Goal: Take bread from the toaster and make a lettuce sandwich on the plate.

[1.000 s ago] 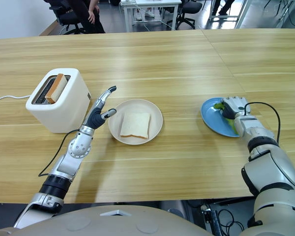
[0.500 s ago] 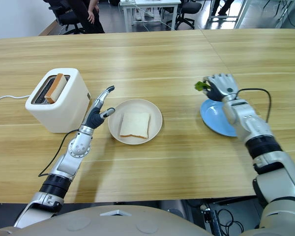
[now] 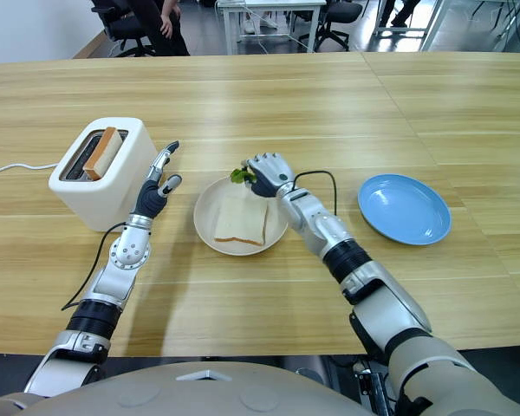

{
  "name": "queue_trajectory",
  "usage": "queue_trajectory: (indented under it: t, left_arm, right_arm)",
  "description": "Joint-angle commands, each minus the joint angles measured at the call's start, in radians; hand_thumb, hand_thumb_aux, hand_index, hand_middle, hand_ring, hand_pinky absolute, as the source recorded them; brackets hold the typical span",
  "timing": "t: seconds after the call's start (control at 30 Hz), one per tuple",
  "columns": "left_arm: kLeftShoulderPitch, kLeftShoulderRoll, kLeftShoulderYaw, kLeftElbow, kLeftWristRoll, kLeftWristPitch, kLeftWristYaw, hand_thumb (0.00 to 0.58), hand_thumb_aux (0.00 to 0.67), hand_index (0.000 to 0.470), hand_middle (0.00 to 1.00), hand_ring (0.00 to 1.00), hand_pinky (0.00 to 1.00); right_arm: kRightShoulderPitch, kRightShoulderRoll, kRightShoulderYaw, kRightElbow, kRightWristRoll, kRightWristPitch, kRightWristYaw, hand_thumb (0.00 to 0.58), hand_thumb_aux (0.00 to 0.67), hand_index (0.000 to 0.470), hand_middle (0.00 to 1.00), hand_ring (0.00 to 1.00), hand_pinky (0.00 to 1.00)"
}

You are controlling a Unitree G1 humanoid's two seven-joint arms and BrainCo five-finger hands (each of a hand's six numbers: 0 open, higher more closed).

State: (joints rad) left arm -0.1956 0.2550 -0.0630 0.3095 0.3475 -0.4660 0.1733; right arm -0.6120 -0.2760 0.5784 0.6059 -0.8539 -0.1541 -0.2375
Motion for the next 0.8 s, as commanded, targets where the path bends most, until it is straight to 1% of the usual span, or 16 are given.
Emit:
queue_trajectory:
  t: [0.03, 0.23, 0.4, 0.43, 0.47, 0.5, 0.53, 0.57, 0.63, 0.77, 0.8]
  left_arm:
    - [-0.001, -0.011, -0.008, 0.022, -0.003, 0.002, -0.002, 0.0, 0.0, 0.0, 0.0, 0.0, 0.0]
    - [0.0, -0.019, -0.013, 0.03, 0.002, 0.002, -0.002, 0.0, 0.0, 0.0, 0.0, 0.0, 0.0]
    - [-0.001, -0.019, -0.014, 0.04, 0.002, -0.003, -0.002, 0.0, 0.0, 0.0, 0.0, 0.0, 0.0]
    - [-0.002, -0.018, -0.013, 0.046, 0.002, -0.005, -0.001, 0.0, 0.0, 0.0, 0.0, 0.0, 0.0]
    - [-0.004, -0.017, -0.013, 0.054, 0.001, -0.006, -0.001, 0.0, 0.0, 0.0, 0.0, 0.0, 0.0]
    - [-0.006, -0.017, -0.013, 0.064, 0.001, -0.008, 0.0, 0.0, 0.0, 0.0, 0.0, 0.0, 0.0]
    - [-0.008, -0.016, -0.014, 0.073, 0.002, -0.011, 0.002, 0.0, 0.0, 0.0, 0.0, 0.0, 0.0]
    - [-0.01, -0.017, -0.015, 0.081, 0.002, -0.013, 0.003, 0.0, 0.0, 0.0, 0.0, 0.0, 0.0]
    - [-0.013, -0.018, -0.018, 0.094, 0.005, -0.018, 0.008, 0.0, 0.0, 0.0, 0.0, 0.0, 0.0]
    - [-0.024, -0.019, -0.024, 0.117, 0.009, -0.025, 0.013, 0.0, 0.0, 0.0, 0.0, 0.0, 0.0]
    - [-0.027, -0.019, -0.025, 0.123, 0.01, -0.027, 0.014, 0.0, 0.0, 0.0, 0.0, 0.0, 0.0]
  right_arm:
    - [0.016, 0.022, 0.035, 0.051, -0.014, -0.023, -0.008, 0.58, 0.67, 0.46, 1.0, 1.0, 1.0]
    - [0.049, 0.04, 0.061, 0.06, -0.026, -0.039, -0.007, 0.58, 0.67, 0.46, 1.0, 1.0, 1.0]
    - [0.084, 0.006, 0.049, -0.027, -0.027, -0.042, 0.001, 0.58, 0.662, 0.455, 1.0, 1.0, 1.0]
    - [0.092, -0.004, 0.044, -0.052, -0.028, -0.041, 0.002, 0.576, 0.617, 0.424, 0.93, 0.93, 0.93]
    - [0.1, -0.016, 0.039, -0.082, -0.027, -0.038, 0.01, 0.576, 0.617, 0.424, 0.93, 0.93, 0.93]
    - [0.111, -0.028, 0.031, -0.116, -0.019, -0.04, 0.022, 0.489, 0.405, 0.278, 0.04, 0.04, 0.04]
    - [0.123, -0.04, 0.025, -0.154, -0.019, -0.037, 0.032, 0.48, 0.391, 0.269, 0.0, 0.0, 0.0]
    - [0.136, -0.053, 0.02, -0.194, -0.018, -0.033, 0.044, 0.48, 0.391, 0.269, 0.0, 0.0, 0.0]
    - [0.164, -0.069, 0.009, -0.268, -0.009, -0.028, 0.072, 0.464, 0.37, 0.254, 0.0, 0.0, 0.0]
    - [0.223, -0.09, -0.018, -0.41, -0.003, -0.018, 0.128, 0.468, 0.376, 0.258, 0.0, 0.0, 0.0]
    - [0.236, -0.093, -0.024, -0.44, -0.001, -0.015, 0.141, 0.476, 0.386, 0.265, 0.0, 0.0, 0.0]
